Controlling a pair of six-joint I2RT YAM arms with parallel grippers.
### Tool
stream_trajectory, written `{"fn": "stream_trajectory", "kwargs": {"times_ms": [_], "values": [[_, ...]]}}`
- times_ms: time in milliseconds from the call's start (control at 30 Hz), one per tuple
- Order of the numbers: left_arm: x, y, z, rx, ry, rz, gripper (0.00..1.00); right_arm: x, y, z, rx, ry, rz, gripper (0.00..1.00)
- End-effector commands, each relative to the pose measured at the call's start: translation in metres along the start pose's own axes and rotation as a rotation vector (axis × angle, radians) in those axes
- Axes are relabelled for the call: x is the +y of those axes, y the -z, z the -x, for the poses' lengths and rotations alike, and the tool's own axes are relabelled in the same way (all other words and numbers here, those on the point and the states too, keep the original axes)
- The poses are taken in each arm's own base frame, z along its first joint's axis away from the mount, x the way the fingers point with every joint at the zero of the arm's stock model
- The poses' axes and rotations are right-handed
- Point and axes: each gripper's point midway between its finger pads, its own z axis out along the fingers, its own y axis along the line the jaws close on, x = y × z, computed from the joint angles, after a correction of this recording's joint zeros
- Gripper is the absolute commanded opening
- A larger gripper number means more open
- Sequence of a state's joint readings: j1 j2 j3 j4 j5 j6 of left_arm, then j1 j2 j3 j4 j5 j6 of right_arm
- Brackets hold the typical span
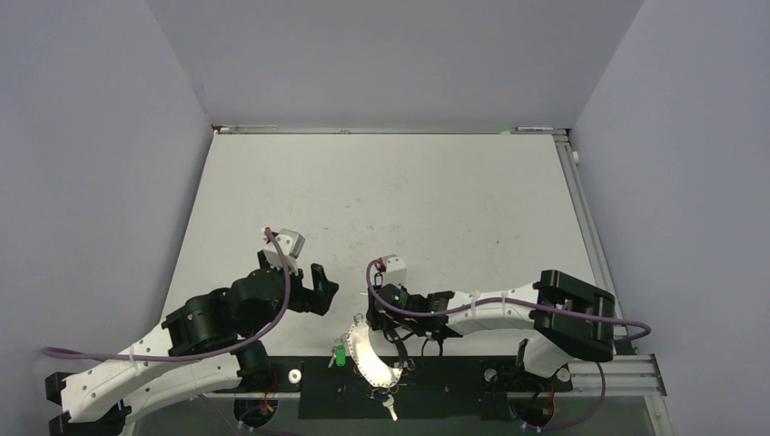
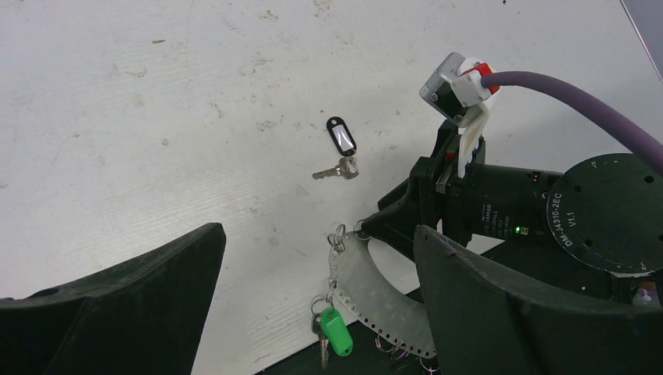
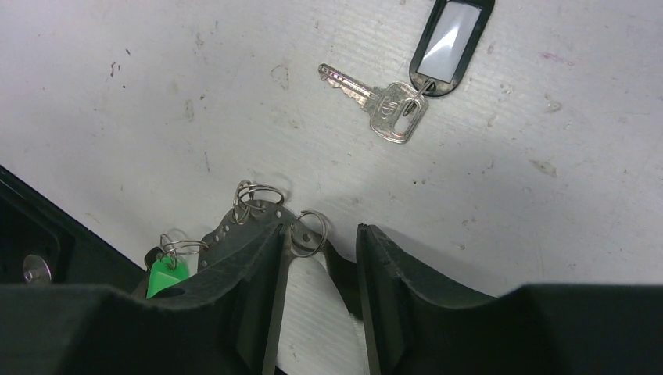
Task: Put the keys on the keyring
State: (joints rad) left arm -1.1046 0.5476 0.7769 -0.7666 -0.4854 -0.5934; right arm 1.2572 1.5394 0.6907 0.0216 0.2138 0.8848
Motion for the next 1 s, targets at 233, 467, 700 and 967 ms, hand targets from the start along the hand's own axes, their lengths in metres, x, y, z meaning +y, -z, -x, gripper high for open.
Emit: {"fn": "stream_trajectory", "kwargs": {"times_ms": [233, 467, 700, 967], "values": [[0.002, 0.007, 0.009, -0.036, -0.013, -0.004, 0.88, 0.012, -0.011, 0.002, 0.0, -0.033, 0.029, 0.34], [0.004, 0.007, 0.01, -0.042, -0.011, 0.0, 0.88, 0.015, -0.012, 0.001, 0.003, -0.034, 0.039, 0.3], [0.005, 0.007, 0.01, -0.043, -0.011, 0.007, 0.88, 0.02, -0.011, 0.002, -0.004, -0.037, 0.061, 0.25], [0.006, 0.005, 0.009, -0.037, -0.016, 0.02, 0.88, 0.024, -0.011, 0.003, -0.009, -0.033, 0.073, 0.21]]}}
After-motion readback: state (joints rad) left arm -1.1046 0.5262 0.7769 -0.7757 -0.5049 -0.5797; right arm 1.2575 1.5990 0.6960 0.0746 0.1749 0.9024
